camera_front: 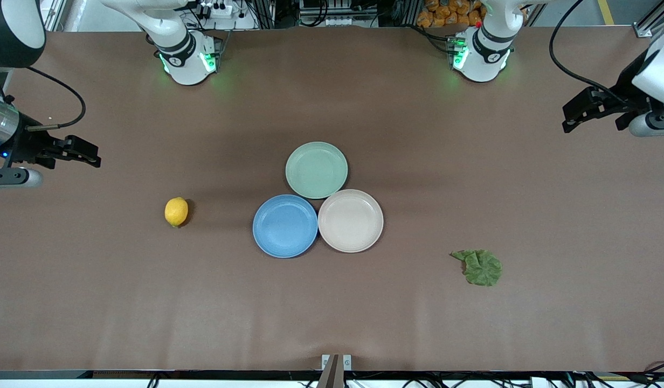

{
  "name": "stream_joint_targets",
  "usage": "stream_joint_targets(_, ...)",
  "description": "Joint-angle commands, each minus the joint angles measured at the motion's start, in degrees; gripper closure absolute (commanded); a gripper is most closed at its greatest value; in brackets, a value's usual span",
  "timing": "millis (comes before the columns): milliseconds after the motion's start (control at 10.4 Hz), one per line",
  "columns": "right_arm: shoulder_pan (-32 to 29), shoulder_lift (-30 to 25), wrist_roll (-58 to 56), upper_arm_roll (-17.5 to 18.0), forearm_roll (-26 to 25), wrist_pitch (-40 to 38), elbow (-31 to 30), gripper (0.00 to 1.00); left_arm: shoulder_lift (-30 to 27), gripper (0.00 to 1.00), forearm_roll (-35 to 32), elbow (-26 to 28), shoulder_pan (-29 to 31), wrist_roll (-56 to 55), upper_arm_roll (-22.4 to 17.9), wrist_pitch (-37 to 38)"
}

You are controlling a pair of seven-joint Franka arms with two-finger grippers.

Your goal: Place lemon and lettuce in plates

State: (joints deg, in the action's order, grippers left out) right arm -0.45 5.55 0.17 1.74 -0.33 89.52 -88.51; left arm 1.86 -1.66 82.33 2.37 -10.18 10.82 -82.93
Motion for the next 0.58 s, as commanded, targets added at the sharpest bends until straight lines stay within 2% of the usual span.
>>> stream_joint_targets(0, -0.34, -1.16, -0.70, 0.02, 0.94, 0.65, -1.57, 0.00, 1.57, 0.00, 0.87, 4.22, 0.88, 2.00, -0.01, -0.64)
stream_joint_targets(192, -0.34, -0.20, -0.53, 0.02, 0.94, 1.00, -1.92, 0.00, 2.54, 0.00, 0.43, 10.88, 1.94, 4.10, -0.09, -10.35)
stream_joint_targets(384, 0.10, 2.52, -0.08, 0.28, 0.94, 6.59, -3.85, 0.00, 3.67, 0.00, 0.52, 21.24, 1.94, 4.11, -0.09, -24.48)
stream_joint_targets(479, 0.18, 4.71, -0.08, 0.28, 1.03, 8.98, -4.03, 0.00, 6.64, 0.00, 0.52, 23.12, 1.77, 2.98, -0.09, -29.34)
